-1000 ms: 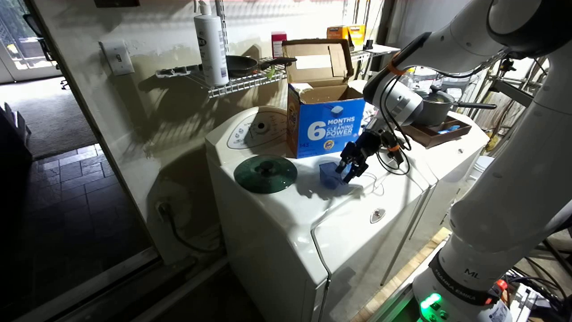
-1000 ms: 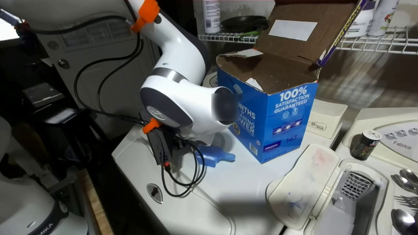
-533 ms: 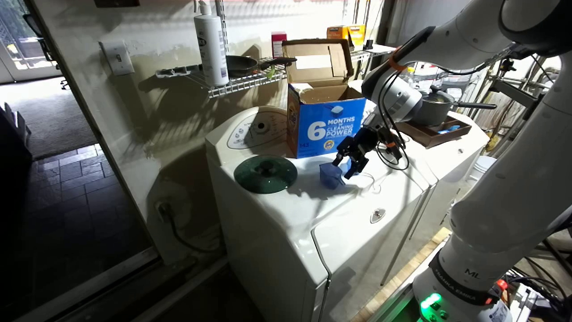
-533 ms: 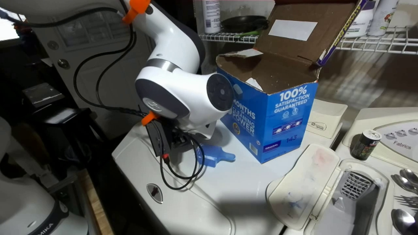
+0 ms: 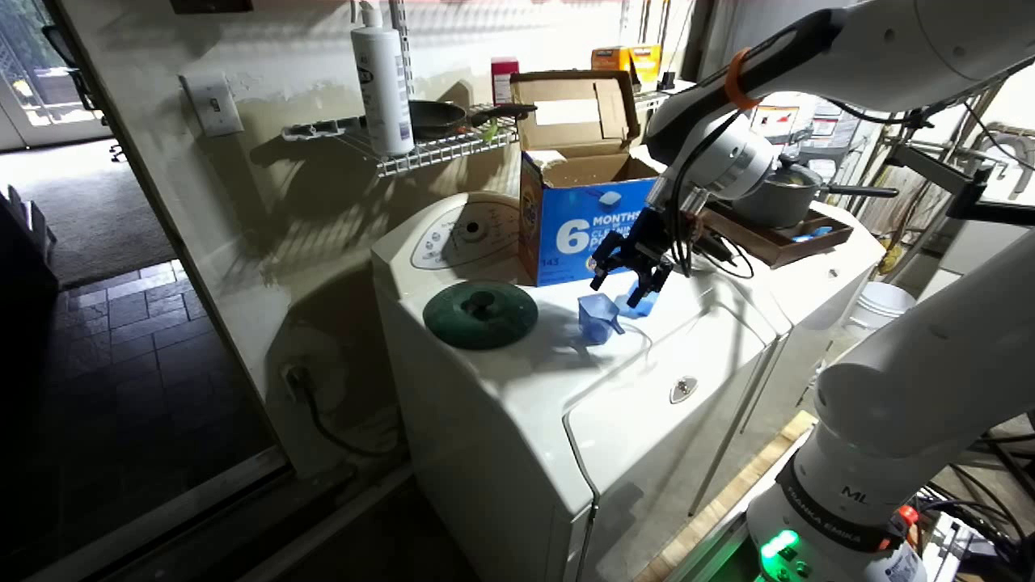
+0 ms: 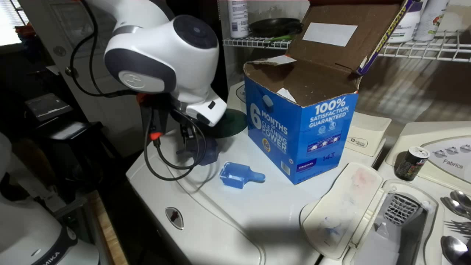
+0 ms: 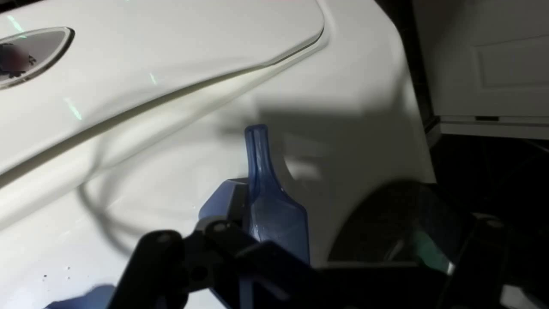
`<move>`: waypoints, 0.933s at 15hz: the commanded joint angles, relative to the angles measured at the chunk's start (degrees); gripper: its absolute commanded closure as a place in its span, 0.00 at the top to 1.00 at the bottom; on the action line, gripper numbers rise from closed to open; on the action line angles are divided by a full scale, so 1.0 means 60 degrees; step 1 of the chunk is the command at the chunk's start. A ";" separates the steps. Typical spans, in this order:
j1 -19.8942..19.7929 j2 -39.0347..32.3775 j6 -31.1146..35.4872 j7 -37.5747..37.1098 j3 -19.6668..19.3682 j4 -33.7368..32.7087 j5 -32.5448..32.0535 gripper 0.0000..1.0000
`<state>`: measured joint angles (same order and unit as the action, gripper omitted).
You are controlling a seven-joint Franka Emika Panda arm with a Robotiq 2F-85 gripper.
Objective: Pour the washing powder from the purple scoop into the blue scoop
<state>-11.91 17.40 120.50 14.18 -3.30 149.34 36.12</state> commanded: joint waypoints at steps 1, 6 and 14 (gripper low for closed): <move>0.0388 0.0289 0.0184 -0.0784 -0.0132 0.0083 -0.0437 1.00; 0.0306 0.0894 0.0310 -0.1845 0.0303 0.0278 -0.0854 1.00; 0.0250 0.0894 0.0329 -0.1849 0.0292 0.0340 -0.0863 1.00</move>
<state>-14.09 22.76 121.87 4.25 2.04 151.30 32.43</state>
